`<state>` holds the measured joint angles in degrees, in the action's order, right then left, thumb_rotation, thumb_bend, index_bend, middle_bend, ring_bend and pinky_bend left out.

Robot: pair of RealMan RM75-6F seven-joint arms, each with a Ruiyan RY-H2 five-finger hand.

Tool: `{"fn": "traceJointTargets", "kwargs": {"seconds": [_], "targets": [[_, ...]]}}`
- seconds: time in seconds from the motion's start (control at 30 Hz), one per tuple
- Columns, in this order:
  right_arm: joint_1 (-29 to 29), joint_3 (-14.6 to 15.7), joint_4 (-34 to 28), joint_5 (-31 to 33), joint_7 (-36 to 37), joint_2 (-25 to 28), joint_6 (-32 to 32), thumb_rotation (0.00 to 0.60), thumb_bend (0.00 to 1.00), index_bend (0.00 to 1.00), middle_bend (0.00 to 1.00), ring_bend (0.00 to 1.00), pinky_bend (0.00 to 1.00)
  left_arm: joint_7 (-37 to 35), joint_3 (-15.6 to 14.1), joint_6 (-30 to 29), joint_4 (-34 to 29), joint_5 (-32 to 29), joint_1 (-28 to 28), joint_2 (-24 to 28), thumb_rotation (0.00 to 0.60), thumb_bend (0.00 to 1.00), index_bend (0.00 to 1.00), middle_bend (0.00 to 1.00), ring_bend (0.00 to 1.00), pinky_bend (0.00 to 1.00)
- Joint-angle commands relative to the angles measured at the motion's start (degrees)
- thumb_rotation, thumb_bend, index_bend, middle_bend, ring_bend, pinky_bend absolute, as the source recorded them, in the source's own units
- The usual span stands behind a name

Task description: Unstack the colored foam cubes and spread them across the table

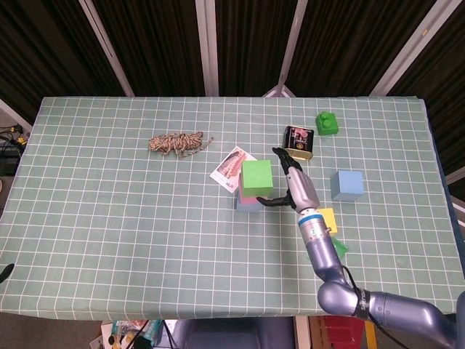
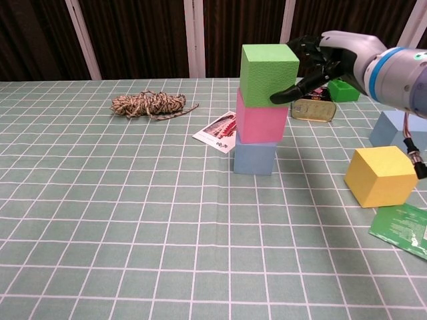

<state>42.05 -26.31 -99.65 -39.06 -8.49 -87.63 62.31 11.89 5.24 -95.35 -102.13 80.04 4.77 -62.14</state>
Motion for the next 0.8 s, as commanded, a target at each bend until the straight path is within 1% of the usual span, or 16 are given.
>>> {"fn": "traceJointTargets", "kwargs": {"seconds": [0.03, 0.1, 0.13, 0.17, 0.2, 0.3, 0.37, 0.47, 0.6, 0.7, 0.8], "targets": [[0.73, -0.49, -0.44, 0.79, -0.93, -0.01, 0.49, 0.6, 0.14, 0.0, 0.03, 0.01, 0.0, -0.19, 0.06, -0.16, -0.04, -0.08, 0.08, 0.07, 0.6, 0.2, 0.17, 0.0, 0.0, 0.08], [0.99, -0.42, -0.85, 0.96, -1.39, 0.12, 0.6, 0.6, 0.14, 0.0, 0.13, 0.01, 0.0, -0.31, 0.12, -0.2, -0.04, -0.17, 0.1, 0.08, 0.6, 0.2, 0.17, 0.0, 0.0, 0.08], [1.09, -0.41, -1.06, 1.04, -1.62, 0.11, 0.92, 0.6, 0.14, 0.0, 0.21, 0.01, 0.0, -0.33, 0.14, -0.16, -0.04, -0.23, 0.09, 0.09, 0.6, 0.2, 0.17, 0.0, 0.0, 0.08], [1.21, -0.39, -1.13, 0.98, -2.02, -0.08, 1.71, 0.6, 0.14, 0.0, 0.27, 0.02, 0.0, -0.31, 0.14, -0.1, -0.05, -0.28, 0.06, 0.1, 0.6, 0.2, 0.17, 0.0, 0.0, 0.08], [1.4, -0.26, -0.97, 0.83, -2.65, -0.52, 2.74, 0.6, 0.14, 0.0, 0.31, 0.04, 0.0, -0.28, 0.12, -0.01, -0.06, -0.32, 0.03, 0.12, 0.6, 0.2, 0.17, 0.0, 0.0, 0.08], [2.07, 0.31, -0.39, 0.23, -4.65, -1.84, 5.2, 0.6, 0.14, 0.04, 0.43, 0.13, 0.0, -0.05, 0.11, 0.15, -0.12, -0.48, -0.03, 0.12, 0.6, 0.2, 0.17, 0.0, 0.0, 0.08], [2.32, 0.09, -0.41, 0.41, -5.01, -2.51, 6.16, 0.6, 0.14, 0.1, 0.54, 0.22, 0.0, -0.02, 0.1, 0.26, -0.18, -0.54, -0.08, 0.13, 0.6, 0.2, 0.18, 0.0, 0.0, 0.08], [2.59, -0.44, -0.51, 0.14, -4.99, -3.56, 7.64, 0.6, 0.15, 0.18, 0.64, 0.31, 0.0, 0.1, 0.14, 0.38, -0.17, -0.7, -0.15, 0.15, 0.6, 0.2, 0.18, 0.0, 0.0, 0.08], [2.62, -0.81, -0.73, -0.72, -4.99, -4.6, 9.67, 0.6, 0.21, 0.24, 0.69, 0.36, 0.0, 0.22, 0.21, 0.81, -0.28, -1.2, -0.29, 0.2, 0.6, 0.2, 0.18, 0.0, 0.0, 0.08], [2.2, -1.43, -0.88, -1.5, -4.29, -5.18, 11.47, 0.6, 0.21, 0.24, 0.69, 0.36, 0.0, 0.34, 0.24, 0.73, -0.44, -1.36, -0.25, 0.26, 0.6, 0.2, 0.18, 0.0, 0.0, 0.08], [1.68, -2.3, -1.1, -1.95, -4.16, -4.58, 12.79, 0.6, 0.21, 0.24, 0.69, 0.36, 0.0, 0.34, 0.2, 0.52, -0.51, -1.26, -0.16, 0.27, 0.6, 0.2, 0.18, 0.0, 0.0, 0.08]]}}
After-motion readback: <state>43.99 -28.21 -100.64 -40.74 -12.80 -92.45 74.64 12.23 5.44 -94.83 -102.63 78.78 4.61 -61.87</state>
